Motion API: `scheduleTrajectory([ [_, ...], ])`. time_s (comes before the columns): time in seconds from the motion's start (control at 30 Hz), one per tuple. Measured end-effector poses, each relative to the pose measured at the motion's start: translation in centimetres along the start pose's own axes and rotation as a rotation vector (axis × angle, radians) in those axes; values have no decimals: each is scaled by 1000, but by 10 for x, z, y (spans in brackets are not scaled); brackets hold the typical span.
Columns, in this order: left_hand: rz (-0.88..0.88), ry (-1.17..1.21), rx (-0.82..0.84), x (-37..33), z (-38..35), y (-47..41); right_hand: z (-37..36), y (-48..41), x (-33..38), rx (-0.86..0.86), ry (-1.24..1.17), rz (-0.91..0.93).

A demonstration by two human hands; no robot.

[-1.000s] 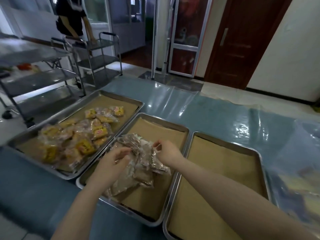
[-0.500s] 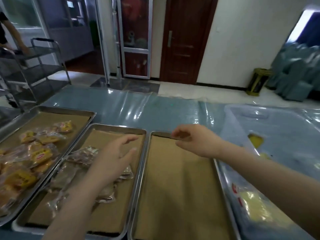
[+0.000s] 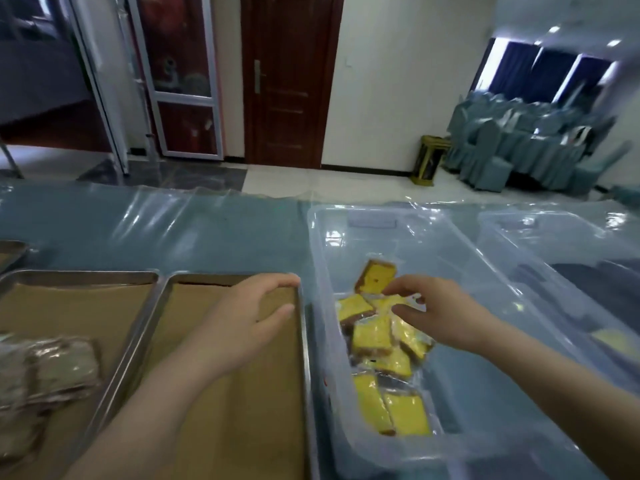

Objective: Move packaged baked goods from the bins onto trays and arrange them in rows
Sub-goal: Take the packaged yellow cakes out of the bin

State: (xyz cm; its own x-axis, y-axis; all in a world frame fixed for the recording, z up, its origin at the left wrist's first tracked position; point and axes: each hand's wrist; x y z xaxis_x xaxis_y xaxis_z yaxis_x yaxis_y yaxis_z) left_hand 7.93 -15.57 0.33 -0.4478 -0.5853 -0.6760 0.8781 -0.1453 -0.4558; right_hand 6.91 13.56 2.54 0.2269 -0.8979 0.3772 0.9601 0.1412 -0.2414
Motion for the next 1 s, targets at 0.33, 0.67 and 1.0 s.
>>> scheduleTrajectory([
  [0.33, -68, -475, 165, -49, -145, -70, -37, -83, -140, 660, 431, -48],
  [0.67, -215, -846, 226, -41, -159, -62, -150, -99, -149, 542, 442, -228],
  [1.0, -199, -823, 216, -40, -159, -63, -99, -127, -164, 395, 110, -411],
])
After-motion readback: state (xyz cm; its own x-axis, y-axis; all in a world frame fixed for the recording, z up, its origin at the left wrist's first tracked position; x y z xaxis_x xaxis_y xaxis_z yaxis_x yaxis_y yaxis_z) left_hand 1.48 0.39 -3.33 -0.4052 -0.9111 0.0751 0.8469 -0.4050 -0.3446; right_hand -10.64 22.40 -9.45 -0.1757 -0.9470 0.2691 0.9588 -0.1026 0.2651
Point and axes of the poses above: each hand's wrist, its own y-axis away from the middle knuckle, its own z-axis out of the back of the hand, x = y × z, and after that the axes turned 13 degrees about -x, right-handed
